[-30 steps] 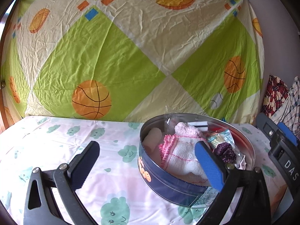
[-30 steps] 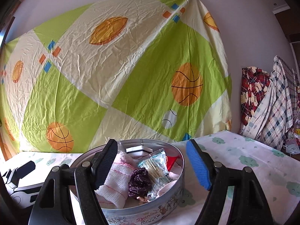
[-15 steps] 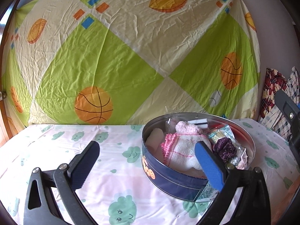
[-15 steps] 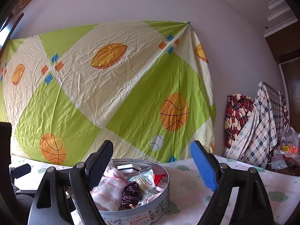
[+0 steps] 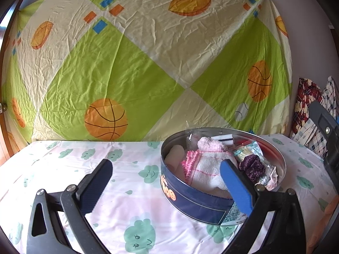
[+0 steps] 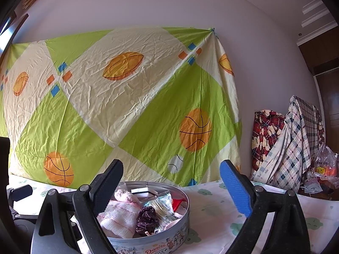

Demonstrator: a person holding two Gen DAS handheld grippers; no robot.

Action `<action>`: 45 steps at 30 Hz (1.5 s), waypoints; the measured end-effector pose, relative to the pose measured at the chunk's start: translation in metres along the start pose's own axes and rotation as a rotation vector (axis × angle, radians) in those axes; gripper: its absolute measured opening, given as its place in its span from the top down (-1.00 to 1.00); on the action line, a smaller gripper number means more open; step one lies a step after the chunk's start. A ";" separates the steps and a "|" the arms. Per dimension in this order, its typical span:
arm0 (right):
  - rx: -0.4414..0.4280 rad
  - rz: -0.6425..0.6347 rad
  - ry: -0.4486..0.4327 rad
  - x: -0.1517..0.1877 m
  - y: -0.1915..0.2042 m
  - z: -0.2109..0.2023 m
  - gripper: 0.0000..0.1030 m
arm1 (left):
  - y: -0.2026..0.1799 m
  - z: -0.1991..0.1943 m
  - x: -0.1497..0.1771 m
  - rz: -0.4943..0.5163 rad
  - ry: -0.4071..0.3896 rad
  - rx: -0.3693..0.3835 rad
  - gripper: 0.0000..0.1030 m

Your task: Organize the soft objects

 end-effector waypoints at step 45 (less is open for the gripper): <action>0.013 -0.019 -0.003 0.000 0.003 0.001 -0.88 | 0.010 0.005 0.001 -0.037 0.030 -0.031 -0.99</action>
Point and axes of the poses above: each gripper's, at about its wrist camera, not at the fingertips, and z roughly the way its jaws point, y to its left, x to its underside, the point moved 1 cm from there along z, roughly the way its jaws point, and after that the axes turned 11 degrees about x, right-handed, at the moved point
